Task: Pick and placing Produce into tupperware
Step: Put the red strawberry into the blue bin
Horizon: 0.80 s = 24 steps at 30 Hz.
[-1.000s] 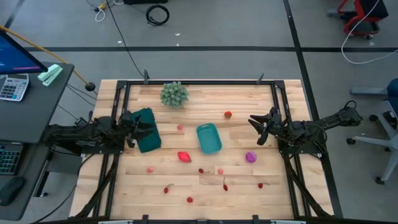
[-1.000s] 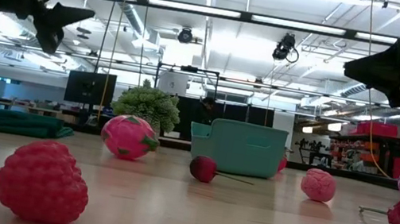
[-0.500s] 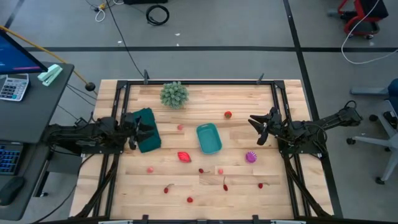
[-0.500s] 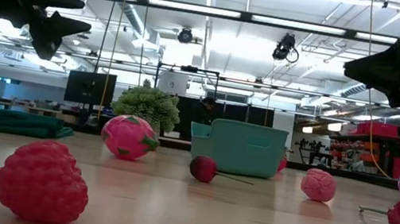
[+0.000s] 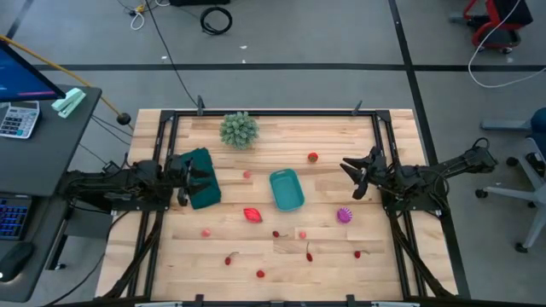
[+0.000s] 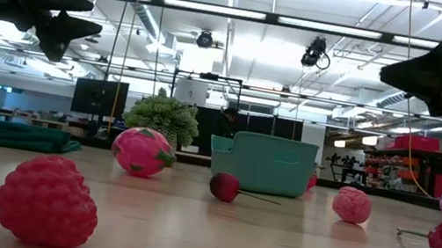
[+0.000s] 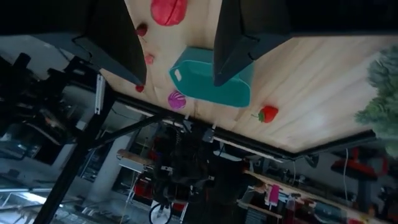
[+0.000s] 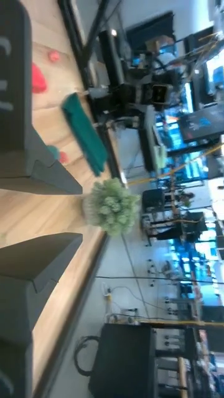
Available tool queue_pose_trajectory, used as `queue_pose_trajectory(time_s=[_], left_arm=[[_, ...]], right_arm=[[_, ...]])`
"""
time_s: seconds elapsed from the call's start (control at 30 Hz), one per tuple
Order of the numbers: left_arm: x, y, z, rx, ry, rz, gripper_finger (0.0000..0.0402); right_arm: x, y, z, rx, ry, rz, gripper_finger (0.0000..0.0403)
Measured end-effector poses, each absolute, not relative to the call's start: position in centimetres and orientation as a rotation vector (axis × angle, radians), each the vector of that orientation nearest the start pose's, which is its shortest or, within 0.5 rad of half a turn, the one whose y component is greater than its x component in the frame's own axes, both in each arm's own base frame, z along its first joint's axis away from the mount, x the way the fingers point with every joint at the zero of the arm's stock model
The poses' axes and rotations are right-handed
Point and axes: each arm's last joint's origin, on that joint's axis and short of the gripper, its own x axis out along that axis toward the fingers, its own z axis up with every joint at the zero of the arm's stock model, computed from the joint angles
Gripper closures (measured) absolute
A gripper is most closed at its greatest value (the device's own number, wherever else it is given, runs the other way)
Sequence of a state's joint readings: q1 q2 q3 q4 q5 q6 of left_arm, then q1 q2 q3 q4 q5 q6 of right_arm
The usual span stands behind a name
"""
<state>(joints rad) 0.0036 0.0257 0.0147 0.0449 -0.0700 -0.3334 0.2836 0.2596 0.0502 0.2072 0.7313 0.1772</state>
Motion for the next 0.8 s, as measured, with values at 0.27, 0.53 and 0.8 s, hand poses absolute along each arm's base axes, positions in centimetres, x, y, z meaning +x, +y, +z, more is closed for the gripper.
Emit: queue_pose_trajectory(time_s=[0.27,0.53,0.8], left_arm=[[9.8,0.6,17.3,-0.284,-0.086,0.183,0.0206],[9.5,1.1,17.9,-0.266,-0.171,0.378,0.0209],[9.4,1.3,18.2,-0.278,-0.212,0.440,0.0206]], right_arm=[[11.3,1.2,16.8,-0.026,0.101,-0.480,0.0286],[12.9,1.5,17.3,-0.281,0.235,-0.459,0.0286],[16.7,1.0,20.0,-0.458,0.470,-0.472,0.0286]])
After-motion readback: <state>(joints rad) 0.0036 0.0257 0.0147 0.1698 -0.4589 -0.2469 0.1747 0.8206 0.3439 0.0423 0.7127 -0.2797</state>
